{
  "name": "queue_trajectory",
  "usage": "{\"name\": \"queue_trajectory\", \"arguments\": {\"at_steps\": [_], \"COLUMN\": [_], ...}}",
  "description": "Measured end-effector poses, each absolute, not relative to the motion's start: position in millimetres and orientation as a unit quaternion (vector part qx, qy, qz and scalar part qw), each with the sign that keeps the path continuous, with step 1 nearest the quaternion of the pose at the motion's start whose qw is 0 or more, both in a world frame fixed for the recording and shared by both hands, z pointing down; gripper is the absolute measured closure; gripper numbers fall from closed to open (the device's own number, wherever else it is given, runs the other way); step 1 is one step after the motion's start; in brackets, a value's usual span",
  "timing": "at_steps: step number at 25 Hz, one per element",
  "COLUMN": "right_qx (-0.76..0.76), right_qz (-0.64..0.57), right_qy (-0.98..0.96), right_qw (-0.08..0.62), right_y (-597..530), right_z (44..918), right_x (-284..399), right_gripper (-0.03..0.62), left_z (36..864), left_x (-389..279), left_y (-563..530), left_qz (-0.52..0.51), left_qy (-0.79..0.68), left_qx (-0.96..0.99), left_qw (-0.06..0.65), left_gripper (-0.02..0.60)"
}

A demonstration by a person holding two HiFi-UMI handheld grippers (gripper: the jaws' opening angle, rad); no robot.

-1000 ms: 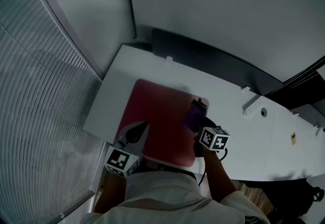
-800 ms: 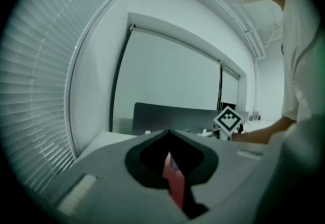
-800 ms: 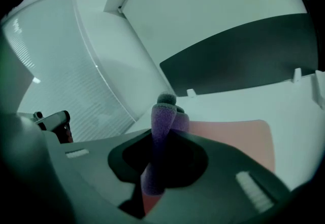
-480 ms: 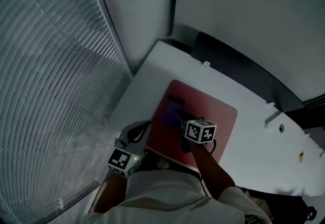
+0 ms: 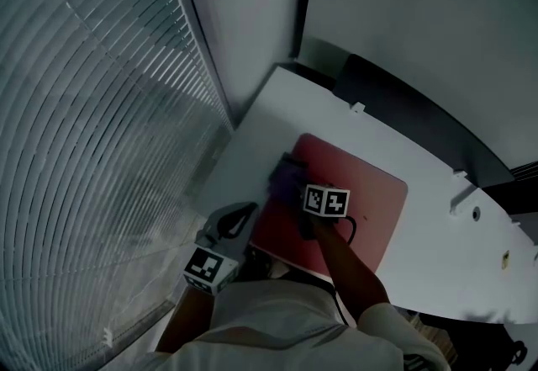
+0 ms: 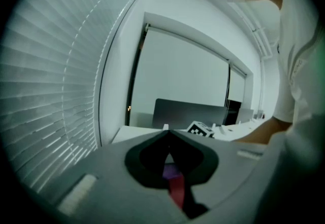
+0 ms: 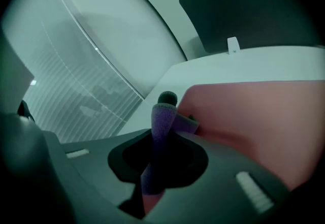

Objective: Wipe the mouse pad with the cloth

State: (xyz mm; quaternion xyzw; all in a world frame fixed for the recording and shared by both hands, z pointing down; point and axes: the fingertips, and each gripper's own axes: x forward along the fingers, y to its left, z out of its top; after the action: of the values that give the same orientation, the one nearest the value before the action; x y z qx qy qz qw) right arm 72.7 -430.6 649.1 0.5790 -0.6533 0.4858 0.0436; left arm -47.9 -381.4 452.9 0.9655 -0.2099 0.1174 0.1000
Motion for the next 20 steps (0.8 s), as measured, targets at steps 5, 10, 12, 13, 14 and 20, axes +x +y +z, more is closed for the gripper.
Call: {"name": "queue_trajectory", "arguments": {"at_steps": [5, 10, 12, 13, 14, 20], "right_qx": [0.595, 0.618, 0.626, 0.63, 0.633, 0.651], "right_qz": [0.494, 0.502, 0.509, 0.511, 0.513, 0.518], "right_qy": [-0.633, -0.604, -0.59, -0.584, -0.58, -0.554], "right_qw": [0.047, 0.04, 0.029, 0.024, 0.02, 0.013], "right_y": [-409, -376, -358, -349, -340, -286], "right_z": [661, 679, 683, 682, 681, 684], "right_x": [97, 137, 153, 161, 168, 215], "right_gripper": [0.545, 0.545, 0.545, 0.545, 0.545, 0.545], "left_z": [448, 457, 459, 458, 457, 456], "left_x": [-27, 6, 20, 27, 34, 78], "left_y": [-381, -375, -366, -360, -353, -315], "left_qz": [0.119, 0.118, 0.117, 0.117, 0.117, 0.123], "left_qy": [-0.193, -0.165, -0.154, -0.149, -0.145, -0.112], "left_qx": [0.969, 0.975, 0.978, 0.978, 0.979, 0.983], "left_qw": [0.095, 0.089, 0.084, 0.083, 0.083, 0.082], "left_gripper": [0.58, 0.58, 0.579, 0.58, 0.58, 0.579]}}
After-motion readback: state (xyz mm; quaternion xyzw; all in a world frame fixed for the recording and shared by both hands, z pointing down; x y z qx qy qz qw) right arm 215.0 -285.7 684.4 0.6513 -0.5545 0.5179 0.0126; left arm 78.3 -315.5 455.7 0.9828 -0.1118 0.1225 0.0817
